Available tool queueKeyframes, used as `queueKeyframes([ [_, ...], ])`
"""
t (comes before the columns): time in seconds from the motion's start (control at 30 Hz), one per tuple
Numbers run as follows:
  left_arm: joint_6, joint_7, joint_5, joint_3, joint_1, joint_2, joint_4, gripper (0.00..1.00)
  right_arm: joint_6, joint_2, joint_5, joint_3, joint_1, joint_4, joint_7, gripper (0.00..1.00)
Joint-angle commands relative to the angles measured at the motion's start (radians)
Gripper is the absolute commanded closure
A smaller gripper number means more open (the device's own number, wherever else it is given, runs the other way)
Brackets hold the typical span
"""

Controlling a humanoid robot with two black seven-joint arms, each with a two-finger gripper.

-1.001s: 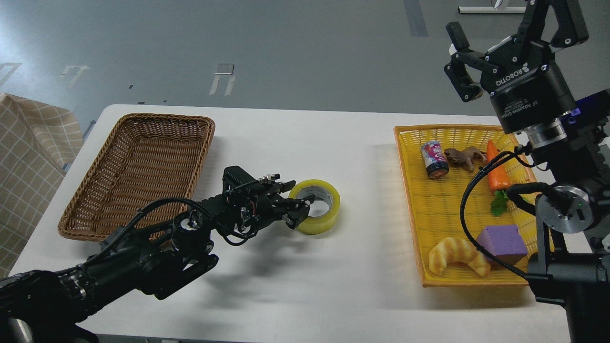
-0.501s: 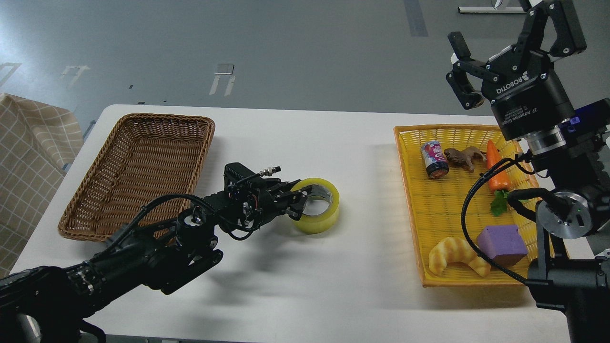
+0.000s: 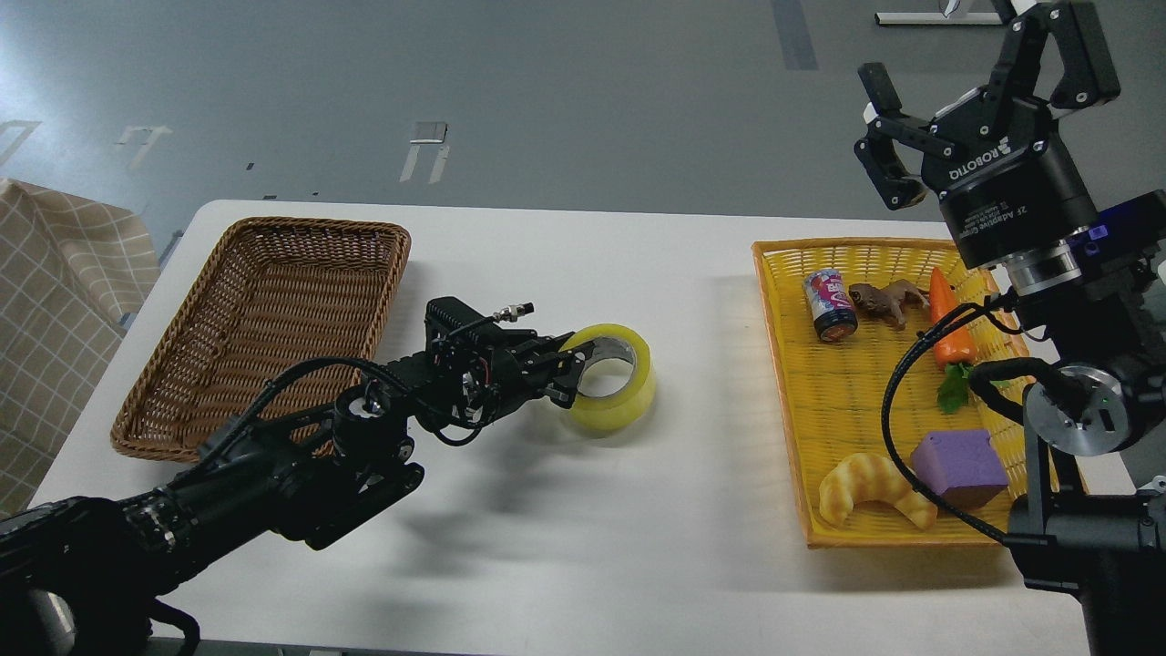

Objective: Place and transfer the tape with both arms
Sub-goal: 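Lift the tape roll and carry it over the wicker basket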

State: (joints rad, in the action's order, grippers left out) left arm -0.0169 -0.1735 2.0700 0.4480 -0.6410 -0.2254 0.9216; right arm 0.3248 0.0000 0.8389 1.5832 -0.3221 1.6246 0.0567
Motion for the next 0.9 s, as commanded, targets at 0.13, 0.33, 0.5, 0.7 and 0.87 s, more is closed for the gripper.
queueKeyframes([
  [0.13,0.002,-0.040,-0.037,0.000,-0.067,-0.032,0.000,0.90,-0.004,0.000,0.000,0.000,-0.002,-0.002,0.005,0.00],
  [0.33,0.005,-0.043,-0.105,-0.003,-0.149,-0.106,-0.001,0.90,-0.006,0.000,-0.001,0.000,-0.005,-0.002,0.006,0.00],
  [0.5,0.008,-0.040,-0.105,-0.003,-0.160,-0.150,-0.010,0.91,-0.006,0.000,0.000,0.000,-0.009,-0.003,0.008,0.00],
  [0.7,0.008,-0.043,-0.108,-0.002,-0.178,-0.210,-0.026,0.90,-0.006,0.000,-0.001,0.000,-0.011,-0.003,0.008,0.00],
  [0.87,0.008,-0.044,-0.149,-0.002,-0.193,-0.296,-0.026,0.90,-0.006,0.000,-0.001,0.001,-0.006,-0.003,0.008,0.00],
])
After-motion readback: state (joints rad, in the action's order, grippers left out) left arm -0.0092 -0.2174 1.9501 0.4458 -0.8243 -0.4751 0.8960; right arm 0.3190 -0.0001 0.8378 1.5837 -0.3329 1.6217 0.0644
